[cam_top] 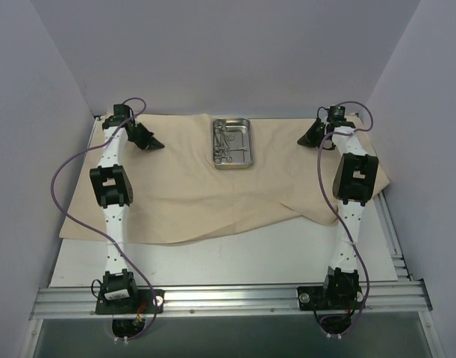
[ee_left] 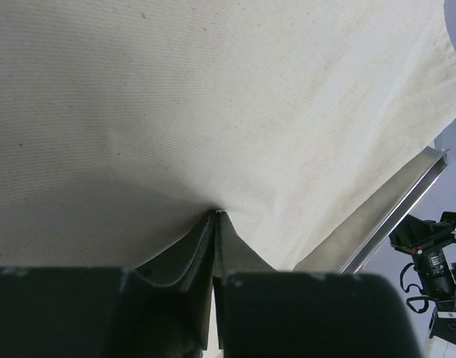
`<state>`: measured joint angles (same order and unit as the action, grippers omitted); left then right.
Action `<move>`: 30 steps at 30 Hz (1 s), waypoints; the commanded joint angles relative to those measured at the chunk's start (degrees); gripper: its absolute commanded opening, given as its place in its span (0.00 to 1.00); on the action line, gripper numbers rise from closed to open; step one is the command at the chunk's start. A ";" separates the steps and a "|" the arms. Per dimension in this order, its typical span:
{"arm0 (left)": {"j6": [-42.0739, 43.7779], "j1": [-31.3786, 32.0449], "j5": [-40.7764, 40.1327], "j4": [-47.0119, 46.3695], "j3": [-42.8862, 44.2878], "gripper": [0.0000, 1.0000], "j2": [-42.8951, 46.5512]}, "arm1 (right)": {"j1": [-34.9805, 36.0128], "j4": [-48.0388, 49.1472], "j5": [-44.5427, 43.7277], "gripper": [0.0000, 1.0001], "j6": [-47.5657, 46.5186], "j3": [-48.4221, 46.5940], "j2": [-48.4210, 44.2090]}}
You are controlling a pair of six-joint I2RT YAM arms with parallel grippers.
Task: Open and lay out the surgical kit
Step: Move the surgical kit at the center of the board.
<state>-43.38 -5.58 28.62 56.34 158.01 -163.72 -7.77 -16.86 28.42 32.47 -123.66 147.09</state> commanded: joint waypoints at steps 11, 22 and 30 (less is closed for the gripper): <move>10.22 0.75 -14.02 -0.90 -15.98 0.45 20.18 | -0.93 -14.95 -9.53 0.60 -10.68 -10.03 -2.92; 20.24 8.39 -26.51 8.71 -35.18 0.45 45.82 | -0.93 -26.99 -29.55 0.90 -13.92 3.75 -23.75; 24.05 6.29 -20.29 0.45 -62.54 0.45 62.79 | -1.11 -30.68 -37.65 0.72 -14.62 18.79 -30.10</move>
<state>-21.54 2.96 6.07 59.27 102.54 -104.53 -8.47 -42.37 -2.81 18.94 -108.92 117.38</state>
